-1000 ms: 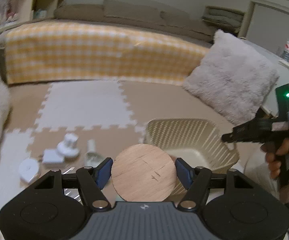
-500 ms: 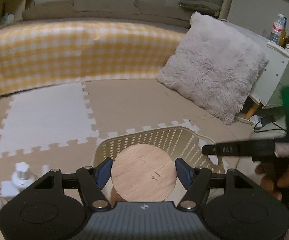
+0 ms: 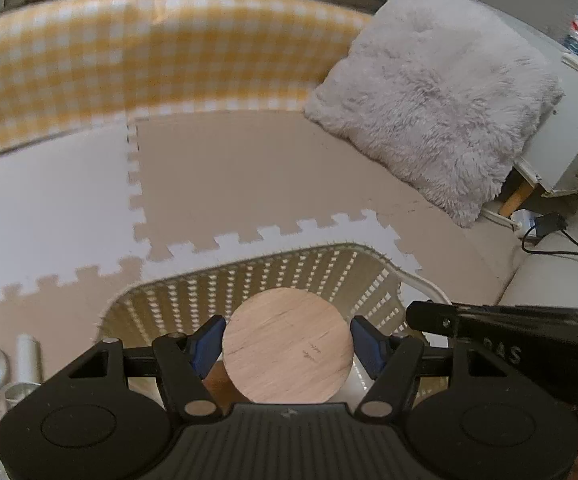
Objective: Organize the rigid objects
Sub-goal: 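Carry the wooden coaster with the left tool and release it into the basket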
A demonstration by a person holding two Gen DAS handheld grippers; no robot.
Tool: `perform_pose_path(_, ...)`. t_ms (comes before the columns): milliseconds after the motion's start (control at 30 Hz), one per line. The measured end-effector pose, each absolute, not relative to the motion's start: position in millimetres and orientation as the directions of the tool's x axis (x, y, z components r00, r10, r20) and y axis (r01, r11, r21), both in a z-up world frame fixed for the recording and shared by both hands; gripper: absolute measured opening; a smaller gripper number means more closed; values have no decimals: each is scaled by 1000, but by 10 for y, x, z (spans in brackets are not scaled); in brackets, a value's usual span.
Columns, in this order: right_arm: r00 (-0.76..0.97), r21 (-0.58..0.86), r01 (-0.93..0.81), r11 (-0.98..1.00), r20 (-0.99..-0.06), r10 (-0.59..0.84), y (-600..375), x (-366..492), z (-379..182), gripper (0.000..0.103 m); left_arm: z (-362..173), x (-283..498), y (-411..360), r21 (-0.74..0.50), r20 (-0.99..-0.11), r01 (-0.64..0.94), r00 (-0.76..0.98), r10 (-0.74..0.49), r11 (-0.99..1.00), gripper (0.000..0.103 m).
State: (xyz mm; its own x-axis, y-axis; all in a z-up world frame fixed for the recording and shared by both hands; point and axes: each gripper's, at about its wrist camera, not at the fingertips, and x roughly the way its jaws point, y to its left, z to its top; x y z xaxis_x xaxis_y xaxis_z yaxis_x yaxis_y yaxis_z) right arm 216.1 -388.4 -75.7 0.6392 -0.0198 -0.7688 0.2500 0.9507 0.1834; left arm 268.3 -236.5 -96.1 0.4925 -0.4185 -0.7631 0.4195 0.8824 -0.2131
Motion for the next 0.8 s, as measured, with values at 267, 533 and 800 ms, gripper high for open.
perform_pose_path(267, 639, 196, 250, 948, -769, -9, -3903, 2159, -755, 7, -1197, 2887, -2322, -337, -799, 276, 422, -429, 900, 69)
perform_pose_path(533, 638, 198, 251, 948, -770, -8, -3901, 2161, -757, 7, -1318, 2999, -2378, -428, -799, 187, 378, -467, 884, 69)
perform_pose_path(800, 638, 206, 251, 946, -770, -2, -3913, 2162, -764, 7, -1463, 2982, -2361, -486, -801, 123, 333, -497, 865, 81)
